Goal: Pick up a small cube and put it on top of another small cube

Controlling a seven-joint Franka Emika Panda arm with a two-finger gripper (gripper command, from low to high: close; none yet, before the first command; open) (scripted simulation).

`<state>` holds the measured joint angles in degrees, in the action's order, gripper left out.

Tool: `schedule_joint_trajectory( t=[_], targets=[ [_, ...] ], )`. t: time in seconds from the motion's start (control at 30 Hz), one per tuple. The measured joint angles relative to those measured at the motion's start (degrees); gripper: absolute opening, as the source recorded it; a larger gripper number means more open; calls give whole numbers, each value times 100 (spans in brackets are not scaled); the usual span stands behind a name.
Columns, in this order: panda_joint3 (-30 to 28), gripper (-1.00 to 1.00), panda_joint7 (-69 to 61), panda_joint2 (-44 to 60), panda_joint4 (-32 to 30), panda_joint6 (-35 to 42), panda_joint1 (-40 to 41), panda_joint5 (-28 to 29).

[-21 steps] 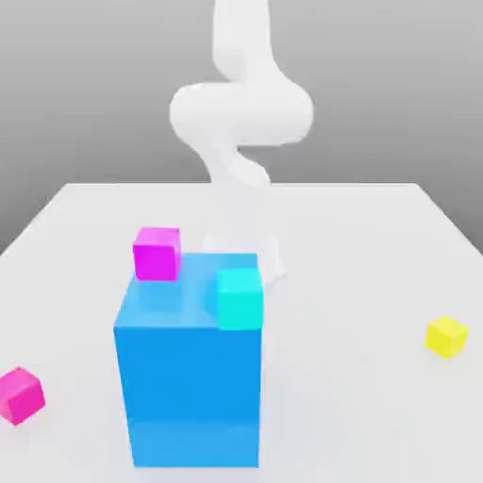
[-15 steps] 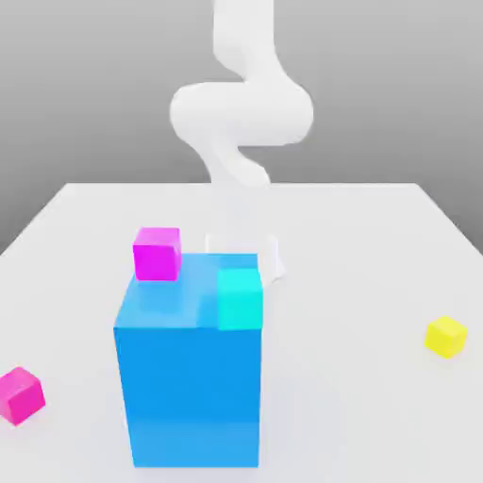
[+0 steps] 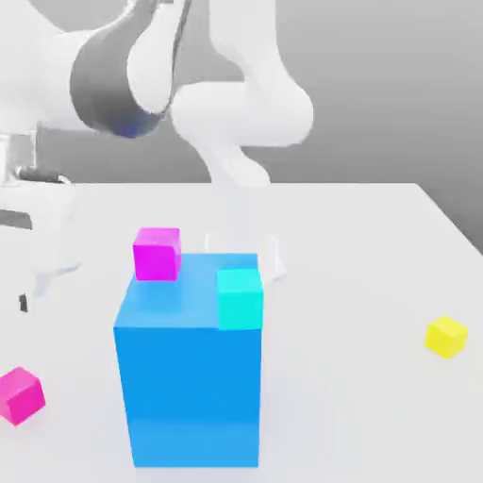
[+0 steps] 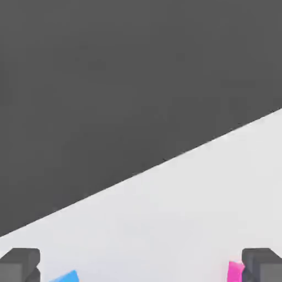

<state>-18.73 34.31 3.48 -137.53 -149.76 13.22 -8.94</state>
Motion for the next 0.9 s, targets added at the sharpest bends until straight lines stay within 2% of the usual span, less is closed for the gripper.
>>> schedule_joint_trajectory(
  t=[0.2, 0.33, 0.37, 0.6, 0.77, 0.9],
  targets=[
    [-63, 0, -438, 1277, -113, -465, 548, -439],
    [376, 0, -820, 2109, 41, -1038, 965, -932],
    [488, -100, -894, 2274, 79, -1163, 1058, -1029],
    [511, -100, -891, 2294, 83, -1175, 1081, -1026],
    [60, -100, -488, 1421, -67, -537, 714, -519],
    [495, -100, -492, 630, 458, 91, 412, -885]
  ],
)
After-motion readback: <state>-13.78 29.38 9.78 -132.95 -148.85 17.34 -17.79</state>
